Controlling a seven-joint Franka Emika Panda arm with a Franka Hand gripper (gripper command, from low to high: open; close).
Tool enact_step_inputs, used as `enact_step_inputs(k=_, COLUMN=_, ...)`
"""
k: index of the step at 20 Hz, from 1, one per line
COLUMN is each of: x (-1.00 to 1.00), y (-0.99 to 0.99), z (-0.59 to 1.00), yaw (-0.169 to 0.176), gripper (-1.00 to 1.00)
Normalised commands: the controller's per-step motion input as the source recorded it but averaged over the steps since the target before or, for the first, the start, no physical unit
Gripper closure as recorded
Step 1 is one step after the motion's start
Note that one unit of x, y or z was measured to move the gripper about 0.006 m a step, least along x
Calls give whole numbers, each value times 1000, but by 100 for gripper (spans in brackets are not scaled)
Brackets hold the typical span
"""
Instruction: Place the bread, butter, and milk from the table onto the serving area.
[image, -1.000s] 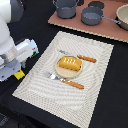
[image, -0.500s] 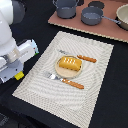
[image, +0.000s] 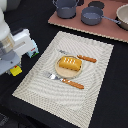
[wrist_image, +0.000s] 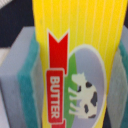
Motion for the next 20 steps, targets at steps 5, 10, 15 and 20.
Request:
enact_step_inputs(k=5, x=909, y=-304, z=738, yaw=-75, gripper=100)
enact_step_inputs(k=10, x=970, y=-254, z=714, yaw=-45, gripper=100)
enact_step_inputs(k=15, x=1000, y=-191, z=649, yaw=-12, gripper=100)
enact_step_inputs(k=20, x=999, y=-273, z=254, yaw=-1, gripper=100)
